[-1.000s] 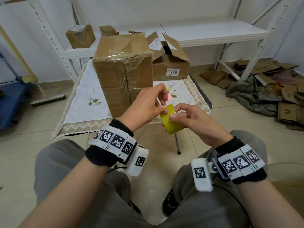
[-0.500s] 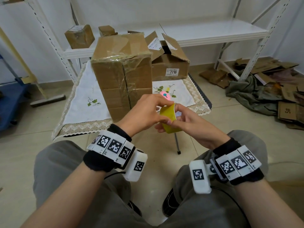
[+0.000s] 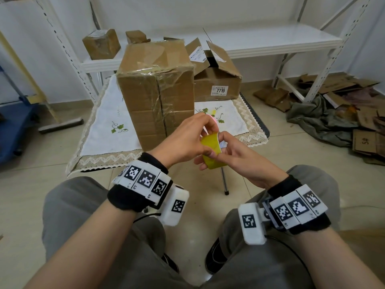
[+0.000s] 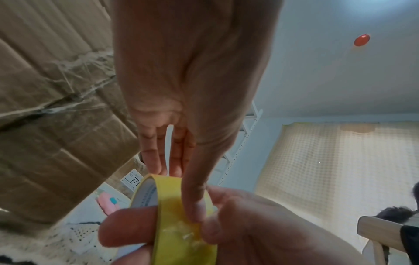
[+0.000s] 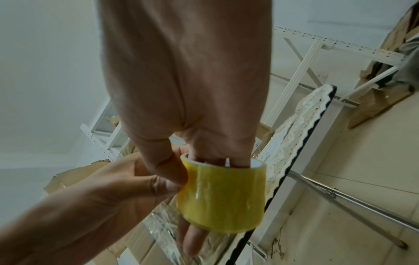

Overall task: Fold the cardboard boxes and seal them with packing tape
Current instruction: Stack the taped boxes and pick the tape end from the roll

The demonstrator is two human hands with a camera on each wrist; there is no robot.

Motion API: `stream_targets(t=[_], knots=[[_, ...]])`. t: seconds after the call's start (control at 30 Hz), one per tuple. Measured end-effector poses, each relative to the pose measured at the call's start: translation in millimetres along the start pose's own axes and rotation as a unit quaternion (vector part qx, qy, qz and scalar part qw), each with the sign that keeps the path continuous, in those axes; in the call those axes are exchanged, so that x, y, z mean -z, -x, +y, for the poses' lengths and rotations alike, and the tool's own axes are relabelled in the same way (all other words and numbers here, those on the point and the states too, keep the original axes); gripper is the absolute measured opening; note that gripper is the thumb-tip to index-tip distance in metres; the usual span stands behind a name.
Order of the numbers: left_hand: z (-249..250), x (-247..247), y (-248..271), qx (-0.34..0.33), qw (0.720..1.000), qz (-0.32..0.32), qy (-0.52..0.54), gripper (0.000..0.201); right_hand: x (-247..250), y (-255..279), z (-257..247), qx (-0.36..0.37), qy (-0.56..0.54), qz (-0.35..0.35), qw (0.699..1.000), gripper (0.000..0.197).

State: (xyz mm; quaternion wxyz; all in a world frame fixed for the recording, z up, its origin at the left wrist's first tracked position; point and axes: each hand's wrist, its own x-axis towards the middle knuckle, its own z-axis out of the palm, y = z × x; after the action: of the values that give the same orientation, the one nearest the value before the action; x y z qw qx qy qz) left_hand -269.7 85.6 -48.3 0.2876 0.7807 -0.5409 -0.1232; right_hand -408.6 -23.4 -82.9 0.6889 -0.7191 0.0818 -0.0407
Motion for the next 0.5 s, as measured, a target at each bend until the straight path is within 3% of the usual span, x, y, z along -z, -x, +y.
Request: stream_targets(t=[0.17, 0.27, 0.5], knots=[[-5.8, -2.6, 1.9, -0.004, 1.0, 0.011, 0.012, 0.053, 1.8, -3.1, -3.1, -0.002, 0.004, -0.011, 1.0, 0.023], [-7.2, -4.8, 4.0, -0.003, 1.0, 0.014, 0.025, 0.05, 1.2, -4.1, -1.8, -0.003, 0.003, -0.004, 1.0, 0.028], [-15.8, -3.3, 5.9, -0.008, 0.998, -0.035, 0.051, 0.043, -3.8, -1.7, -2.6, 0.009, -0.003, -0.008, 1.0, 0.027]])
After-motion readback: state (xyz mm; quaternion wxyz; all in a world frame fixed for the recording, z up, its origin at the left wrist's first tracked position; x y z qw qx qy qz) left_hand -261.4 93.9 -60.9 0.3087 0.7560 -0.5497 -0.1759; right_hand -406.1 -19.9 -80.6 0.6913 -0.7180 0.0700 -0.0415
